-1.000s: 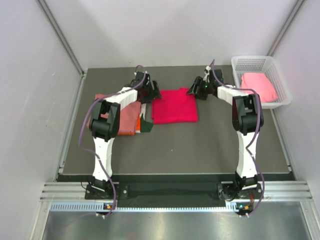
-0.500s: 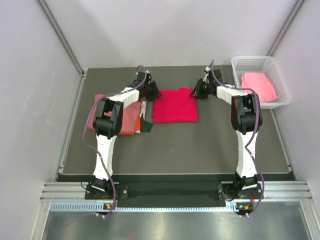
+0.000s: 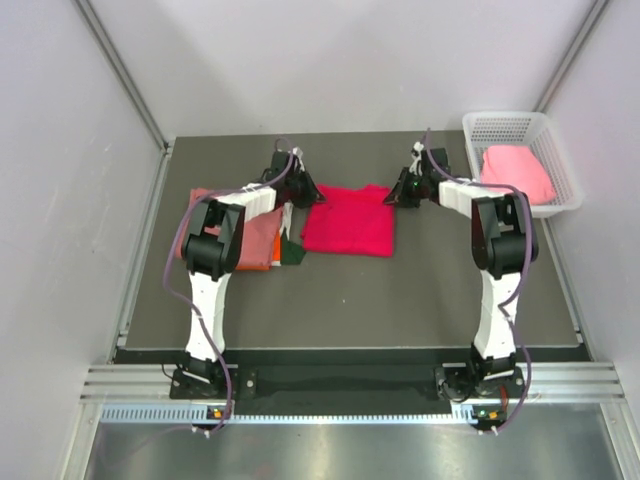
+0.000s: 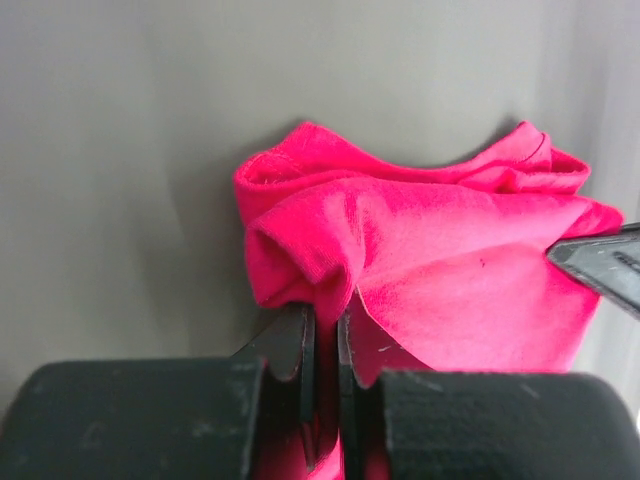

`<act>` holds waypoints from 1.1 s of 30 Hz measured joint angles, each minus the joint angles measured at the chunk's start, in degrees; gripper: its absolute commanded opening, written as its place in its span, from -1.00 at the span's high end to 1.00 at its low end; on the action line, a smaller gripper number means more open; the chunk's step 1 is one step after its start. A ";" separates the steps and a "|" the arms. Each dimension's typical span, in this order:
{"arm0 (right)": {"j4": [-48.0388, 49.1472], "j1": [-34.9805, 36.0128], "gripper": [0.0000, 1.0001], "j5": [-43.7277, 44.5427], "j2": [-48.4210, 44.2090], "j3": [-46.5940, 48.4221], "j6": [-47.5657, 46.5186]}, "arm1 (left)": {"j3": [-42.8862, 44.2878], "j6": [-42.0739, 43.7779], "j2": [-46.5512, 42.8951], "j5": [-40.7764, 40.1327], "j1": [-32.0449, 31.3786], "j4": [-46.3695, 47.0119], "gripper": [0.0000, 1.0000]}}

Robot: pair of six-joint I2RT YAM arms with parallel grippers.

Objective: Fold and stack the t-shirts
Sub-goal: Neatly place the folded tshirt to the corner

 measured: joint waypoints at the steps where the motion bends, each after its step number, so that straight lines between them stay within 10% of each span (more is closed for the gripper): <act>1: 0.00 0.00 1.00 -0.13 -0.81 -0.87 0.09 | -1.49 0.02 -0.92 0.52 -0.07 0.33 1.00; 33: -3.43 0.74 1.00 -3.21 -48.02 -30.21 -3.13 | -26.93 1.79 -42.51 -6.38 -10.27 -5.62 1.00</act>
